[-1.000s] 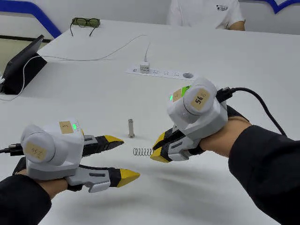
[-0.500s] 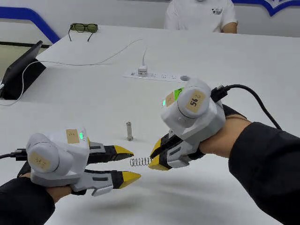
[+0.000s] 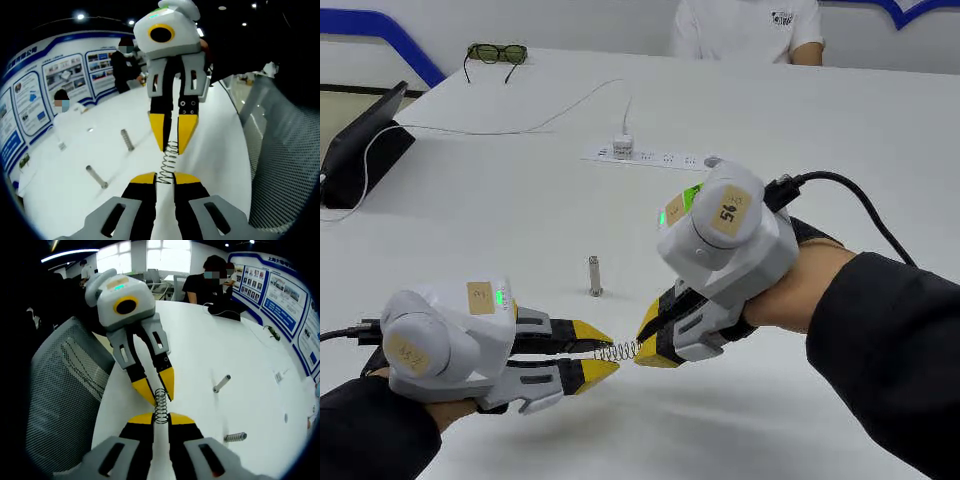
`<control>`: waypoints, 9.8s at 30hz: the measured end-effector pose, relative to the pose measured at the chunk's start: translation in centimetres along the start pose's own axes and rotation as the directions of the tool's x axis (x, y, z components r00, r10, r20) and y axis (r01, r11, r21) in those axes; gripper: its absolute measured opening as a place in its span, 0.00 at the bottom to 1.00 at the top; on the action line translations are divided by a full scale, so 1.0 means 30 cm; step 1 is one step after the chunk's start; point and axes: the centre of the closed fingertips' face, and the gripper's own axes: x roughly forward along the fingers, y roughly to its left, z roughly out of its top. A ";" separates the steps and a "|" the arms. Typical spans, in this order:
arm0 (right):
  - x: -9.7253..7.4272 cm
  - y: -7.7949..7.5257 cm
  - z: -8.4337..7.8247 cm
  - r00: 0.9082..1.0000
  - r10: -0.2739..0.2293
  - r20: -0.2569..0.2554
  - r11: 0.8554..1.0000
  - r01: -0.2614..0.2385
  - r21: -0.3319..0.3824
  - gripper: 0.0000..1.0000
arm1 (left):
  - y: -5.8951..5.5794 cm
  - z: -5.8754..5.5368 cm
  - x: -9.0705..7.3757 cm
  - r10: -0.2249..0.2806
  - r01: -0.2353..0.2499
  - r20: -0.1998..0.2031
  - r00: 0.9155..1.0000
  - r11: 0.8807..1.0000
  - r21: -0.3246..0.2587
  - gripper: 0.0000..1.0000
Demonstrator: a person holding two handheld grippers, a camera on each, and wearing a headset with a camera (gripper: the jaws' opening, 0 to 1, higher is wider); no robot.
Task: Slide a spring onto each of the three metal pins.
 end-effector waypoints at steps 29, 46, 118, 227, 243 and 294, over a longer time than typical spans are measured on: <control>-0.019 0.002 0.154 0.990 -0.027 0.137 0.999 0.032 -0.035 0.12 | -0.005 0.021 -0.002 -0.003 0.006 0.044 0.999 0.996 -0.088 0.11; -0.009 -0.005 0.148 0.988 -0.039 0.149 0.999 0.042 -0.015 0.13 | 0.005 0.030 -0.012 0.013 -0.001 0.082 0.997 0.990 -0.140 0.11; -0.037 -0.378 0.238 0.892 -0.325 0.314 0.937 0.259 0.236 0.12 | 0.118 -0.066 -0.083 0.200 -0.174 0.049 0.979 0.932 -0.319 0.65; -0.036 -0.260 0.052 0.901 -0.359 0.242 0.918 0.293 0.268 0.24 | 0.136 -0.057 -0.095 0.210 -0.187 0.039 0.977 0.929 -0.319 0.69; -0.182 -0.192 -0.039 0.875 -0.409 0.258 0.897 0.333 0.291 0.26 | 0.129 -0.032 -0.093 0.210 -0.186 0.046 0.977 0.932 -0.312 0.70; -0.406 -0.165 -0.471 0.776 -0.593 0.214 0.754 0.442 0.487 0.52 | 0.114 -0.047 -0.084 0.209 -0.186 0.037 0.977 0.928 -0.324 0.73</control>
